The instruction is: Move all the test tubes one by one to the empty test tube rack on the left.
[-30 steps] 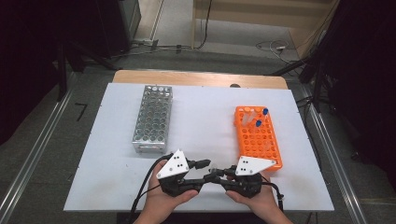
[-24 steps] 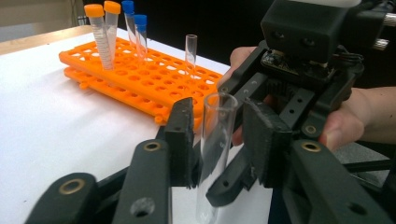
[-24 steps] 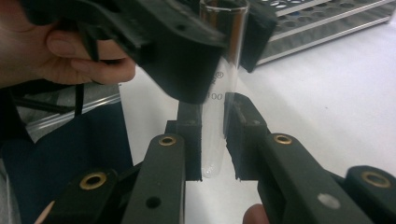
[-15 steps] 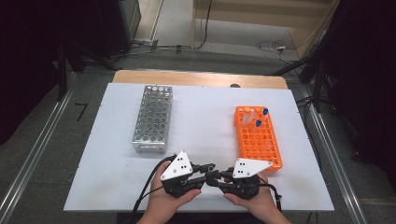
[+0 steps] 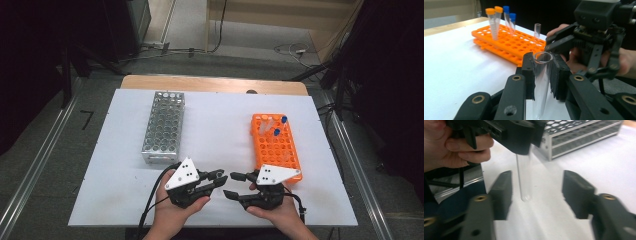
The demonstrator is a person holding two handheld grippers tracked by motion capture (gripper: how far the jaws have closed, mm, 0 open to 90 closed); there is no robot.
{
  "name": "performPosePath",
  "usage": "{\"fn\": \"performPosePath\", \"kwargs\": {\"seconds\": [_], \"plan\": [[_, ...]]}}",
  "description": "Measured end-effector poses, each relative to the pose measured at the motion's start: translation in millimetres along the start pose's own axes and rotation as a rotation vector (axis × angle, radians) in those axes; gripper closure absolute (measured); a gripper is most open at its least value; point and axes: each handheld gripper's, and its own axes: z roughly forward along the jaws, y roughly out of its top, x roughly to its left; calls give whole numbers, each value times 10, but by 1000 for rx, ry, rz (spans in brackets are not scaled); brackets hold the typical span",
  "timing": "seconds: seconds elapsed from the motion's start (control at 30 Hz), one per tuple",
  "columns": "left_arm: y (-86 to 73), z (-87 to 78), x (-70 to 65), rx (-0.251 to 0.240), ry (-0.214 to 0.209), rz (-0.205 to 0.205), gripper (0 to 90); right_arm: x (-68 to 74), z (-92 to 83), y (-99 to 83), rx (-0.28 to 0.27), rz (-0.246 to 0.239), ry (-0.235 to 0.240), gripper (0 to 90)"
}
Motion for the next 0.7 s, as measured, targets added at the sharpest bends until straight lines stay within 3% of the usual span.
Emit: {"fn": "performPosePath", "kwargs": {"seconds": [0.03,0.1,0.3,0.47,0.7], "plan": [[5,-13,11,-4,2,2,765,-30,-54,6,-7,7,-22,269],[18,-41,33,-4,13,-1,765,-78,-135,13,-22,18,-50,216],[46,-138,131,-15,47,-5,765,-226,-337,24,-45,62,-61,69],[123,-198,240,-18,79,4,765,-299,-497,-2,-50,76,-88,0],[225,-236,503,-32,134,-10,765,-312,-644,-66,-62,61,-123,0]]}}
